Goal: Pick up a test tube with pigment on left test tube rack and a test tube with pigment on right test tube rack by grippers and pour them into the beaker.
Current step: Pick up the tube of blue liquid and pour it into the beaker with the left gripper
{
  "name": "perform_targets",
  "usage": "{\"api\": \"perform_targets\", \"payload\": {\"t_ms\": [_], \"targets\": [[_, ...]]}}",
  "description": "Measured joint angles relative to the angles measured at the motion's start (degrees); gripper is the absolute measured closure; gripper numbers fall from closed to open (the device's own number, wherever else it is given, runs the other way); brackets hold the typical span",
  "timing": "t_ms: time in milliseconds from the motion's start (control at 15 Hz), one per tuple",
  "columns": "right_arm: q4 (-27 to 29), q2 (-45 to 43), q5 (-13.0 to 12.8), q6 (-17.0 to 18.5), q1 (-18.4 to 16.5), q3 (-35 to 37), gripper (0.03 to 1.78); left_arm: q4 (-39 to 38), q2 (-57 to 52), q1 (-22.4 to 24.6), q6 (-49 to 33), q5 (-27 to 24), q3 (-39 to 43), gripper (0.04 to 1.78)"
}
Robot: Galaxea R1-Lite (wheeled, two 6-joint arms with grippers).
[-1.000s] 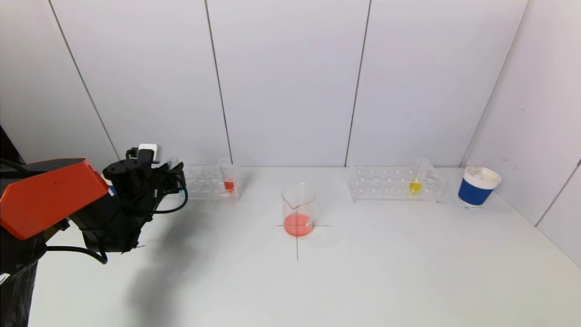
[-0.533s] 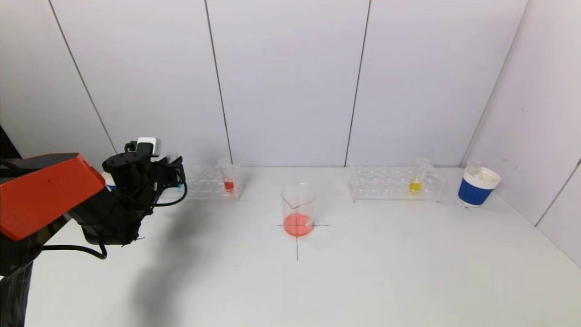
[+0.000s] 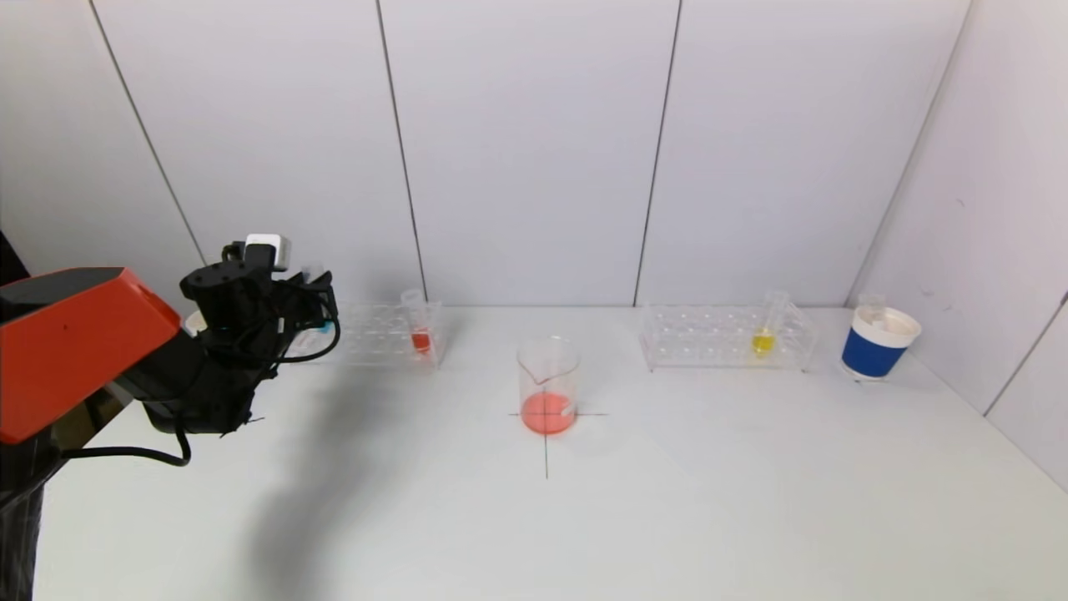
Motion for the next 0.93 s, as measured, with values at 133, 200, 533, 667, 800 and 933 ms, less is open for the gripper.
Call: {"api": "perform_targets", "payload": {"t_ms": [133, 200, 533, 667, 800, 933], "targets": [[0.0, 0.0, 0.0, 0.0, 0.0, 0.0, 0.04, 0.5, -0.7, 0.0, 0.0, 0.0, -0.2, 1.38], [0.0, 0.0, 0.0, 0.0, 0.0, 0.0, 0.04, 0.7, -1.0, 0.1, 0.1, 0.1, -0.3, 1.38], [0.0, 0.0, 0.0, 0.0, 0.0, 0.0, 0.04, 2.0, -2.9, 0.0, 0.0, 0.1, -0.9, 1.38], [0.0, 0.0, 0.0, 0.0, 0.0, 0.0, 0.04, 3.6, -4.1, 0.0, -0.1, 0.1, -1.0, 1.38], [0.0, 0.0, 0.0, 0.0, 0.0, 0.0, 0.04, 4.4, -5.2, 0.0, -0.1, 0.0, -1.3, 1.38], [0.0, 0.0, 0.0, 0.0, 0.0, 0.0, 0.04, 5.5, -6.5, 0.0, -0.1, 0.0, -1.5, 1.38]]}}
